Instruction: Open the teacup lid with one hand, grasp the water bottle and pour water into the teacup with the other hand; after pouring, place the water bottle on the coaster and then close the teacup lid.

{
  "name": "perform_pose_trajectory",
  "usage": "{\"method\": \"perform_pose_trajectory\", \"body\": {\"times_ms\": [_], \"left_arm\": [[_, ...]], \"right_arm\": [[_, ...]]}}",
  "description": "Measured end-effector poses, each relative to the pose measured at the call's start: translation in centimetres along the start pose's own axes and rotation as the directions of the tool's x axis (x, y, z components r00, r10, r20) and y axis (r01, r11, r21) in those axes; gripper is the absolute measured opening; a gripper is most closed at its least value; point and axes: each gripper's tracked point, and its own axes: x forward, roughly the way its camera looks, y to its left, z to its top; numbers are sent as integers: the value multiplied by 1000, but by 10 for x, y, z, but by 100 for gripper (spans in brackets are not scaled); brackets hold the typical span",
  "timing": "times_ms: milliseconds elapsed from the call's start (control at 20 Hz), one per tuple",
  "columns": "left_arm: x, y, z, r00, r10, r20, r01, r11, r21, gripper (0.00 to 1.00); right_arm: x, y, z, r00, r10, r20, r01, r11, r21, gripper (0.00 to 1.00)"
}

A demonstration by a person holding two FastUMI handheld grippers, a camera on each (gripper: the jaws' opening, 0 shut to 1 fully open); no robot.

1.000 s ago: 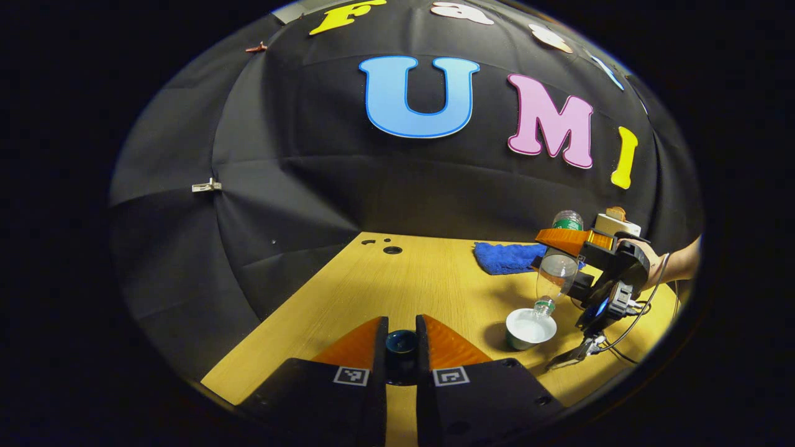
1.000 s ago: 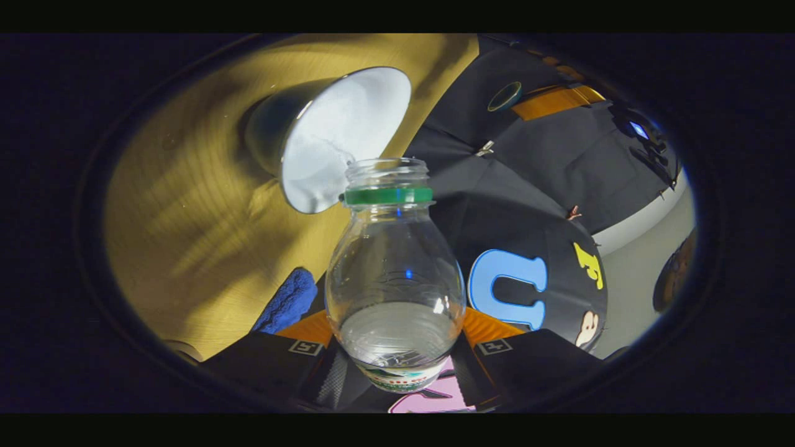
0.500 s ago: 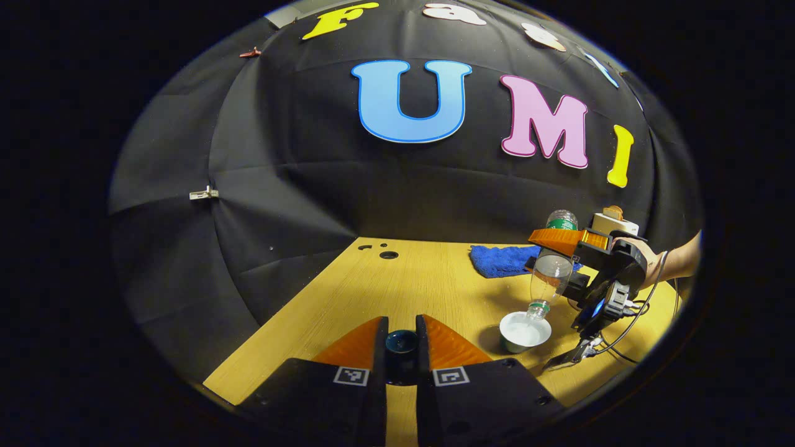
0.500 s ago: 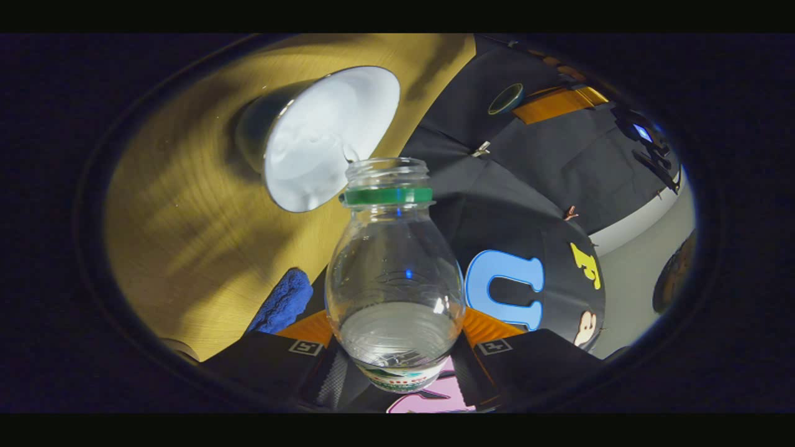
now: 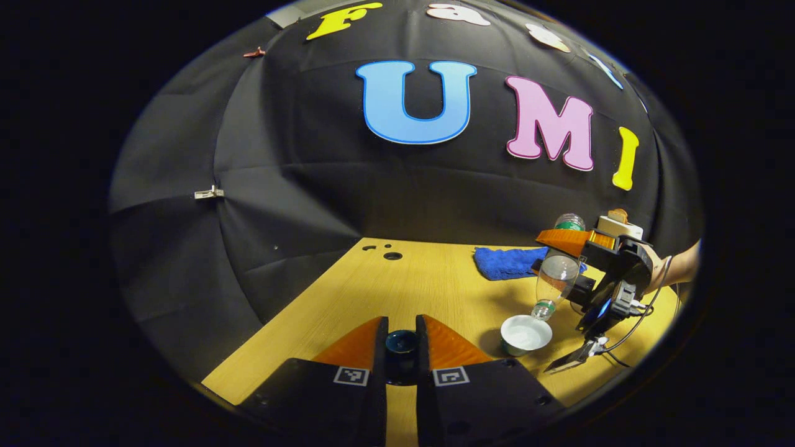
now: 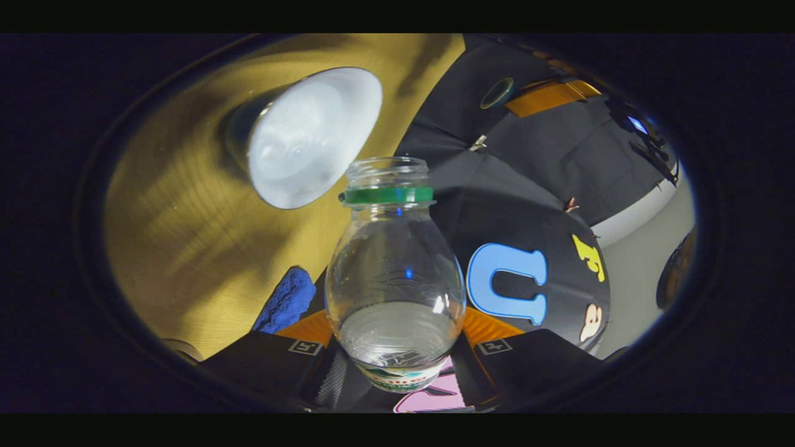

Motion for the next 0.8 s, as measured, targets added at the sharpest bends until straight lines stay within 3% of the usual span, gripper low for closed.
{"method": "perform_pose_trajectory", "body": {"times_ms": [50,100,200,350,500,600,650,800], "left_arm": [[1,-1,1,1000,0,1,0,1000,1,27],[1,-4,3,1000,1,3,-2,1000,5,19],[4,-8,5,1000,4,0,-4,1000,8,23],[3,-17,18,1000,1,8,-1,1000,8,23],[2,-25,36,999,-7,32,7,1000,25,19],[4,-30,44,999,-11,45,9,999,37,23],[5,-34,47,999,-13,48,11,999,40,23],[9,-50,47,998,-25,53,24,1000,17,23]], "right_arm": [[-1,-4,-9,999,9,-44,-6,997,81,75],[-5,-7,-12,997,13,-72,-2,989,146,74],[-11,-9,-8,994,42,-105,-12,963,269,75],[-30,-7,-19,971,123,-203,-12,879,477,75],[-53,-3,-41,921,246,-301,37,716,697,75],[-63,-9,-60,889,303,-344,104,598,795,75],[-67,-16,-67,875,331,-355,145,521,841,75],[-83,-33,-67,875,369,-314,242,228,943,75]]}}
